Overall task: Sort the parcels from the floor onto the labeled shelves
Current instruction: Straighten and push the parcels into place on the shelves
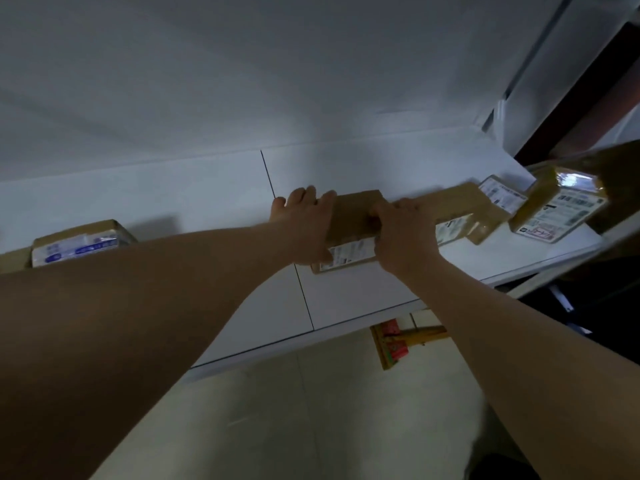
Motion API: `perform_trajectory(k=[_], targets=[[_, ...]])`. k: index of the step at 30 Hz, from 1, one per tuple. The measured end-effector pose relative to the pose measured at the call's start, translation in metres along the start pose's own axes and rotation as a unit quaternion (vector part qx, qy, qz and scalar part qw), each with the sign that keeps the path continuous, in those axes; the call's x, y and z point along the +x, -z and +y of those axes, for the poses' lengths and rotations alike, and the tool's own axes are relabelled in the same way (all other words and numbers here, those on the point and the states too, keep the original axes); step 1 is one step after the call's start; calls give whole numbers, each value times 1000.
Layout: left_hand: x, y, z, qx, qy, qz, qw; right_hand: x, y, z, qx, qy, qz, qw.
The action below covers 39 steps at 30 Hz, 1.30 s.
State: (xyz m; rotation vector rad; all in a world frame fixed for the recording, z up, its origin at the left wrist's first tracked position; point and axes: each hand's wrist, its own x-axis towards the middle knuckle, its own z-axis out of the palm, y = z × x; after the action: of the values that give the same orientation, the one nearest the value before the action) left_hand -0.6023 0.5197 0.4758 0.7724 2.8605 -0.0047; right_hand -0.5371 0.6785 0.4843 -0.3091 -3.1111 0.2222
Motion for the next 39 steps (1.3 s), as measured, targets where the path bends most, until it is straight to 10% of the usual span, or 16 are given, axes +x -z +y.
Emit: perform_trajectory(k=[22,39], targets=[[-82,0,-164,61,120,-79,988,6,-42,-157,159,167,-60,971],[-94,1,-164,163,135,-71,975,-10,-37,-168,157,165,-81,970]])
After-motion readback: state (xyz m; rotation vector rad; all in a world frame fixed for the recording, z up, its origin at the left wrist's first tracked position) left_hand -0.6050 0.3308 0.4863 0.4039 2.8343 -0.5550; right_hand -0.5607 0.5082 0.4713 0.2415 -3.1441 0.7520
